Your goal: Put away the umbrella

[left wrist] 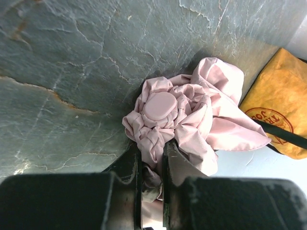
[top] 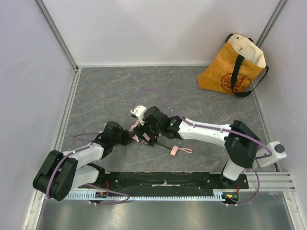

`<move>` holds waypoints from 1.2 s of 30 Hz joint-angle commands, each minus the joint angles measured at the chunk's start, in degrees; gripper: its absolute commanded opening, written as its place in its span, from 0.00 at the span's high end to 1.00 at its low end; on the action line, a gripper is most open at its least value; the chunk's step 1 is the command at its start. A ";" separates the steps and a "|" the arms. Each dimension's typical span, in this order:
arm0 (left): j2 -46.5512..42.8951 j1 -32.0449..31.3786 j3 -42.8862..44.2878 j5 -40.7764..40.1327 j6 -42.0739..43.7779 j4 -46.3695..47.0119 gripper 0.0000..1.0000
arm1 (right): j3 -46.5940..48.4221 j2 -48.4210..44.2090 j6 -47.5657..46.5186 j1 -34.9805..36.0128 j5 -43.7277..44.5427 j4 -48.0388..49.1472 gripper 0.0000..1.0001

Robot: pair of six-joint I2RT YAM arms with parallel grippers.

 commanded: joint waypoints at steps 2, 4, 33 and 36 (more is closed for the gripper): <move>2.65 0.11 2.53 -0.31 1.55 -19.31 0.99 | -2.50 4.49 -9.84 5.54 14.74 9.96 0.08; 3.44 0.19 3.42 0.04 1.55 -21.08 0.98 | -4.70 5.55 -12.04 8.26 18.69 13.74 0.10; -2.96 0.11 6.06 5.14 -1.35 -28.48 0.98 | -6.20 24.80 -15.22 13.28 27.90 16.57 1.00; -6.74 0.11 2.73 5.31 -3.01 -23.13 0.98 | -6.90 25.06 -13.11 12.41 20.07 15.70 1.00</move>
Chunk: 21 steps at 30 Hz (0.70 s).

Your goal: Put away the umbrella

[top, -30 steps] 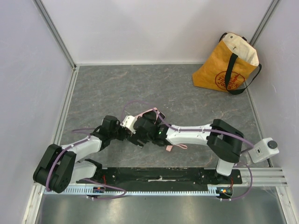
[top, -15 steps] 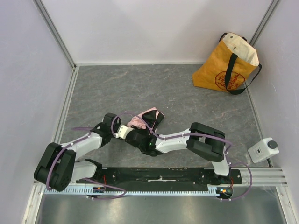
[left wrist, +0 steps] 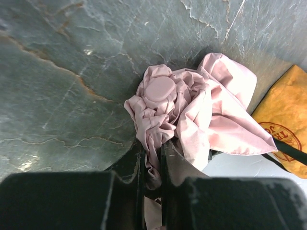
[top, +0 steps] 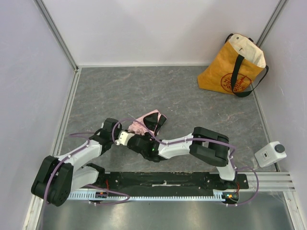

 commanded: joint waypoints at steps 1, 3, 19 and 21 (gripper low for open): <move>-5.26 -0.81 -5.39 5.97 -3.13 -3.05 0.98 | -4.50 5.46 9.42 -4.12 -19.93 -7.65 1.00; -7.81 -0.72 -6.36 5.18 -3.13 -2.42 0.89 | -4.07 5.19 11.18 -6.84 -28.70 -8.79 1.00; -47.36 0.33 -17.79 -5.79 11.61 0.49 0.05 | 5.58 13.70 16.11 -22.48 -69.76 -24.68 1.00; -47.20 0.33 -15.95 -6.60 17.93 -1.53 0.05 | 9.54 17.74 16.73 -24.94 -76.88 -29.25 1.00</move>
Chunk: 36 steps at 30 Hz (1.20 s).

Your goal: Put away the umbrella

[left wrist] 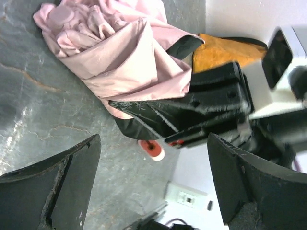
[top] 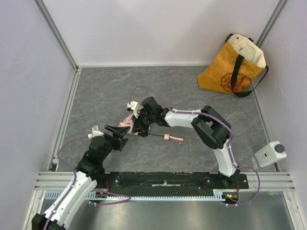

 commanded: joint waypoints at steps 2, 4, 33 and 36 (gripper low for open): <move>1.87 0.01 3.85 -3.30 18.09 -3.17 0.04 | 3.42 17.50 4.62 -4.80 -23.97 -28.96 1.00; 7.31 0.09 6.06 -3.13 20.14 -5.46 0.04 | 5.36 20.14 8.03 -6.39 -27.42 -29.94 1.00; 8.65 -3.77 4.04 -4.64 2.49 -13.54 0.13 | -5.26 19.80 55.23 -12.90 -27.88 12.50 1.00; 14.78 -3.78 4.14 4.31 -2.16 -13.74 0.11 | -6.14 18.40 56.56 -12.90 -24.98 14.53 1.00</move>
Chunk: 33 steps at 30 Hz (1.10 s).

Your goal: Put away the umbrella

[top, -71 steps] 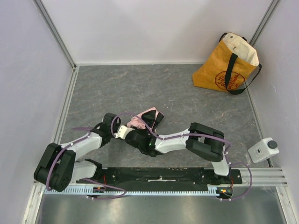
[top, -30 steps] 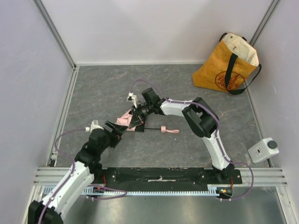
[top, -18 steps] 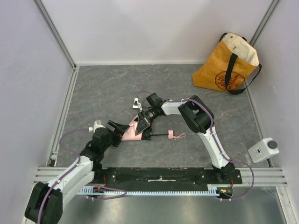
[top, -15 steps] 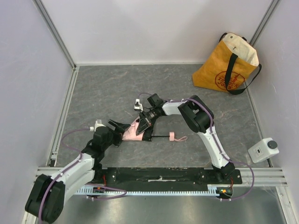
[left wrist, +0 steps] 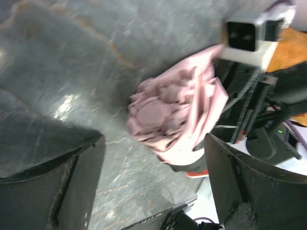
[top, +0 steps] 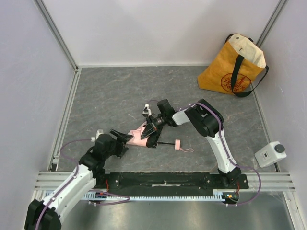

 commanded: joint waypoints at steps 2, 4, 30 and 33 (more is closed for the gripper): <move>11.02 -0.21 2.80 9.57 -6.40 -4.70 0.09 | -5.07 2.72 6.97 0.13 25.06 4.18 1.00; 14.39 -0.30 4.21 8.80 -5.53 -1.98 0.06 | -5.08 2.11 7.07 0.30 25.76 4.19 1.00; 37.34 -6.01 -0.45 -13.10 -1.83 24.86 0.18 | -3.76 2.90 7.94 0.65 15.58 4.18 1.00; 38.04 -6.28 -2.10 -12.22 -4.89 24.48 0.18 | -4.63 1.93 9.88 0.39 13.29 7.08 1.00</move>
